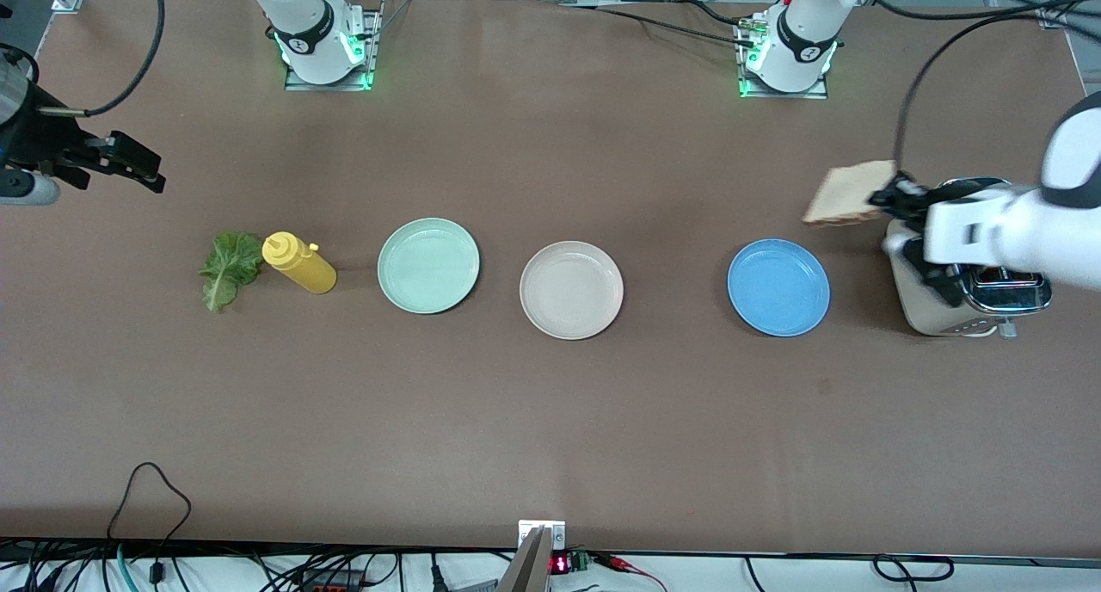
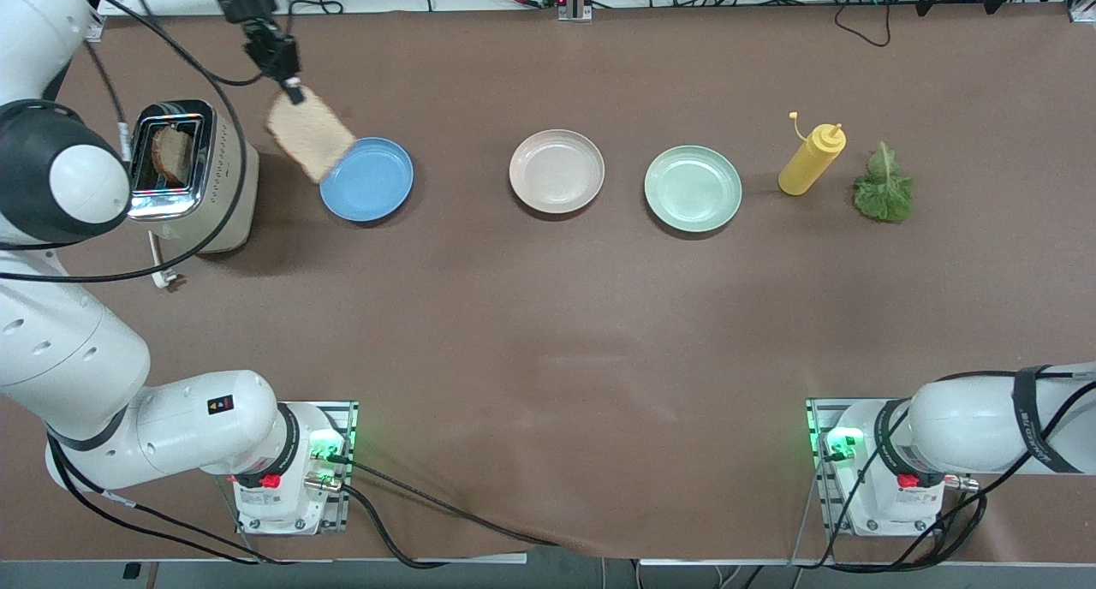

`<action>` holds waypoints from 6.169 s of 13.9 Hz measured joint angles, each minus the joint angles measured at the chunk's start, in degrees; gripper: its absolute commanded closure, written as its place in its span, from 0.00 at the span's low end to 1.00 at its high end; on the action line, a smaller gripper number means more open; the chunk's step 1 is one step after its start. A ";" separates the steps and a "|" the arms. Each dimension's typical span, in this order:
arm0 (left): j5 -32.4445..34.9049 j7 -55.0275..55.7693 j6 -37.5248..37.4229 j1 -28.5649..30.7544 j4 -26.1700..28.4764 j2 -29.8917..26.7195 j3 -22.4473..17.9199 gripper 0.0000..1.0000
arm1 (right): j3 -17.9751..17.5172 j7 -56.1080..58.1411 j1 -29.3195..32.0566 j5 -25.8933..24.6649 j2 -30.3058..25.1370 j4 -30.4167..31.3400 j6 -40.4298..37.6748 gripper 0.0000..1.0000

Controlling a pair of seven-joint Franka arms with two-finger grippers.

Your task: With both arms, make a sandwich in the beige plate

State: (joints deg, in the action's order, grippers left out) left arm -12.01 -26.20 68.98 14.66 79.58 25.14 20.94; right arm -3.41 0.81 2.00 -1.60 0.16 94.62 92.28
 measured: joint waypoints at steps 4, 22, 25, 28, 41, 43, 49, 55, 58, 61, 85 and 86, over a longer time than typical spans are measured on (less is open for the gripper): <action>-14.28 4.34 8.83 -3.16 0.29 6.03 0.01 0.99 | 0.48 17.44 1.67 0.02 1.95 4.73 3.66 0.00; -49.26 -16.25 50.61 -14.85 19.25 14.97 0.10 0.99 | 1.19 126.74 25.23 60.05 16.80 29.12 14.86 0.00; -50.69 -17.48 53.78 -17.07 19.45 16.66 0.12 0.99 | 0.92 136.39 25.22 64.65 22.07 29.02 12.81 0.00; -50.81 -18.19 55.83 -18.32 19.47 17.46 0.12 0.99 | 0.91 143.21 25.23 67.27 26.55 28.90 11.25 0.00; -50.81 -21.25 57.49 -18.57 19.10 18.85 -0.21 0.00 | -0.51 152.29 21.38 72.98 37.24 23.97 6.00 0.00; -48.99 -21.35 57.51 -18.52 18.84 17.77 -0.34 0.00 | -0.51 152.73 21.08 73.31 37.58 23.89 5.44 0.51; -29.08 -11.75 55.66 -17.63 18.82 11.33 -0.69 0.00 | -0.52 152.54 18.24 73.38 36.71 21.80 6.17 0.73; 6.22 1.78 44.54 -15.65 18.63 2.94 -1.76 0.00 | -0.54 131.01 7.47 65.01 24.30 18.24 20.12 0.72; 17.15 1.86 37.84 -11.70 17.33 0.34 -2.07 0.00 | -0.54 118.77 1.43 57.45 21.62 14.37 26.04 0.72; 23.57 0.71 29.23 -8.68 10.30 -1.29 -2.14 0.00 | -0.55 105.89 -4.44 44.86 21.32 10.42 32.32 0.71; 12.76 19.66 25.55 -16.95 9.33 -19.00 -19.77 0.00 | -0.18 17.58 -46.38 -40.16 40.94 -11.36 21.55 0.70; 12.76 20.10 25.62 -17.05 10.81 -20.20 -19.95 0.00 | 0.07 17.48 -46.85 -41.10 41.65 -11.55 21.35 0.70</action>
State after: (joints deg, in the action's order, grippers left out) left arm 0.76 -6.11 94.60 -2.38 90.39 4.94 0.99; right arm -3.34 18.29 -44.85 -42.70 41.81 83.08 113.62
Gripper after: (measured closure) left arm 0.000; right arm 0.498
